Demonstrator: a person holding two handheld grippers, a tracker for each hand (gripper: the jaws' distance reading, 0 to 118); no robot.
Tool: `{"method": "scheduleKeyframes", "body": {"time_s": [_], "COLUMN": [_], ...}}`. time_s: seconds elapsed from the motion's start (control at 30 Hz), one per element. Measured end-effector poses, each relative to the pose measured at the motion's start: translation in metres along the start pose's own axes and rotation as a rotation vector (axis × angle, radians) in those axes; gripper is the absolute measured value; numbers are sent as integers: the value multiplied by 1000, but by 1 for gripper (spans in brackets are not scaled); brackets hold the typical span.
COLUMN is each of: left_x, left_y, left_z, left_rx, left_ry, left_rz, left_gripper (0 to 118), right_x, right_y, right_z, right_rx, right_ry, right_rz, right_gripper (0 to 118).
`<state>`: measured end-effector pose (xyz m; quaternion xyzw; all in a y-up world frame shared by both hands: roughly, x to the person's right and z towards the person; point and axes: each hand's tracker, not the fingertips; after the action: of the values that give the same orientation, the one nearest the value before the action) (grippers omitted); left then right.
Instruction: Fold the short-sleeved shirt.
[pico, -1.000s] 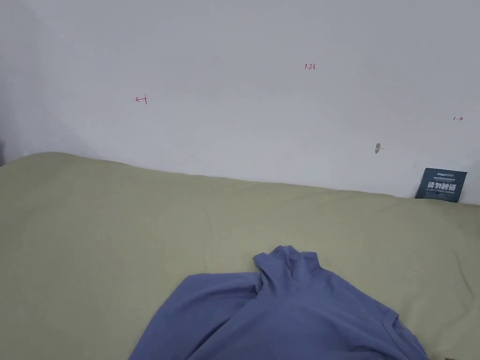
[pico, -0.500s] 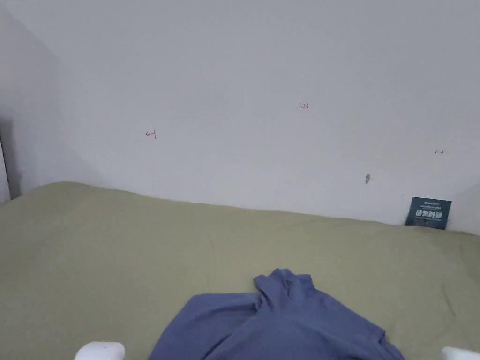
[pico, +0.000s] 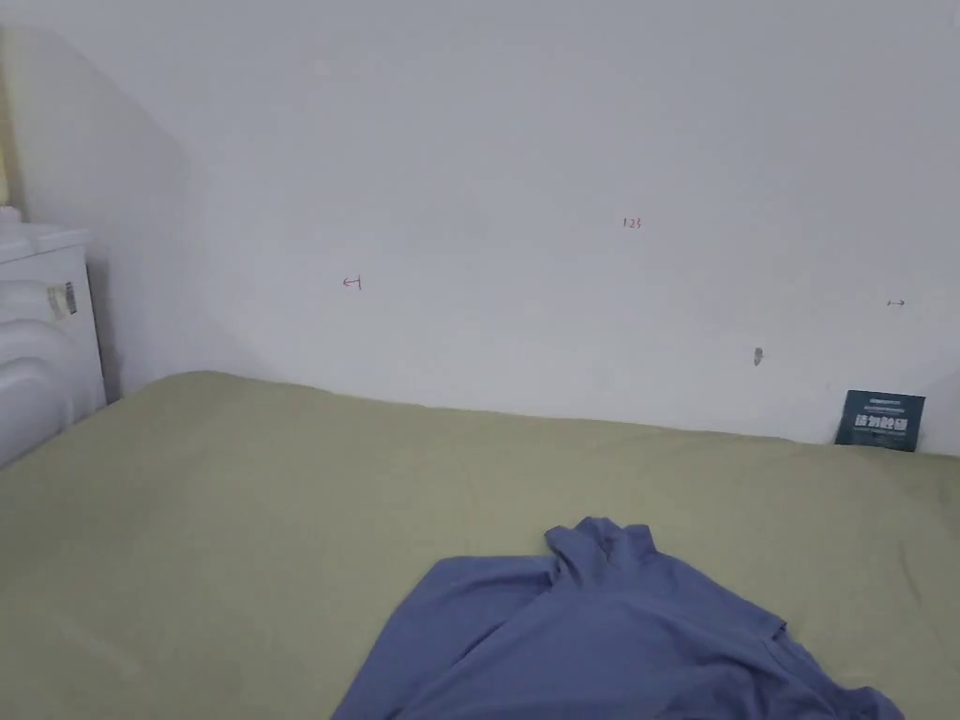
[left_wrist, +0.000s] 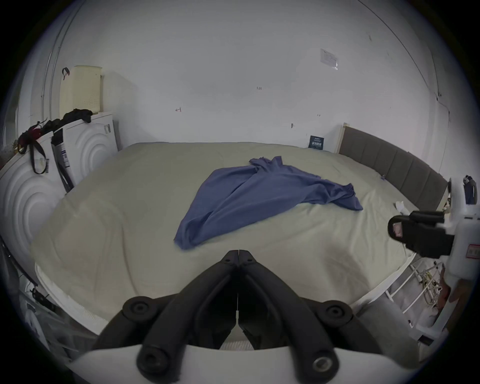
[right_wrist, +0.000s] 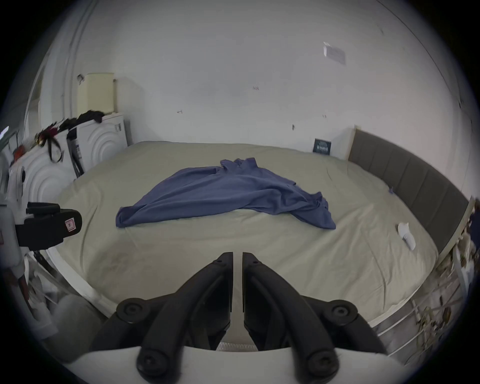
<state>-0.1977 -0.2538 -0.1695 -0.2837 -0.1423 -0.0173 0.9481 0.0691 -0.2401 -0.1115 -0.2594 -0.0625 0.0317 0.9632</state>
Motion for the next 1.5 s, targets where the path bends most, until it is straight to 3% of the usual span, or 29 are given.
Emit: {"method": "scheduleKeyframes", "body": {"time_s": [0.2,0.4,0.43,0.47,0.5,0.53,0.57,0.6,0.67,0.87,0.9,0.93,0.97,1.0,1.07,1.23,1.33,1.4,1.47,1.5], "left_x": [-23,-62,-68,-73,-77,-87,-91,-93,-91,-80,-79,-78,-78,-77,-70,-69,-74,-75,-73,-72], "left_y": [1,44,50,55,59,58,60,60,60,41,38,35,34,32,30,29,28,27,29,29], "left_z": [3,-28,-37,-47,-58,-78,-90,-99,-120,-186,-192,-194,-194,-194,-192,-190,-192,-192,-189,-188], "left_rx": [-26,-61,-67,-80,-91,-112,-116,-104,-146,-260,-278,-289,-280,-272,-250,-251,-239,-233,-228,-225], "left_ry": [30,51,69,85,99,96,88,77,53,89,96,95,84,66,120,64,39,36,35,35], "left_rz": [64,99,106,108,114,132,141,160,198,119,118,121,130,146,121,141,149,155,147,139], "left_gripper": [0,4,14,35,74,98,108,109,109,108,101,81,36,1,1,1,1,1,1,1], "right_x": [10,31,36,40,44,49,53,56,63,79,79,80,80,80,79,85,98,107,110,108], "right_y": [17,30,30,30,30,29,27,26,24,20,21,21,22,22,26,57,97,129,163,178], "right_z": [2,-2,-4,-5,-6,-8,-9,-11,-14,-25,-27,-29,-32,-35,-46,-101,-159,-207,-263,-288], "right_rx": [32,59,53,47,44,41,36,28,10,-28,-31,-34,-36,-37,-43,-44,-46,-70,-99,-97], "right_ry": [32,16,20,21,23,25,22,13,-4,-11,-15,-17,-19,-23,-22,3,16,85,134,108], "right_rz": [-50,-84,-100,-116,-125,-128,-128,-126,-129,-186,-190,-189,-188,-186,-178,-99,-68,-51,10,48], "right_gripper": [11,11,11,11,11,11,11,11,11,11,11,11,11,11,11,11,11,11,12,16]}}
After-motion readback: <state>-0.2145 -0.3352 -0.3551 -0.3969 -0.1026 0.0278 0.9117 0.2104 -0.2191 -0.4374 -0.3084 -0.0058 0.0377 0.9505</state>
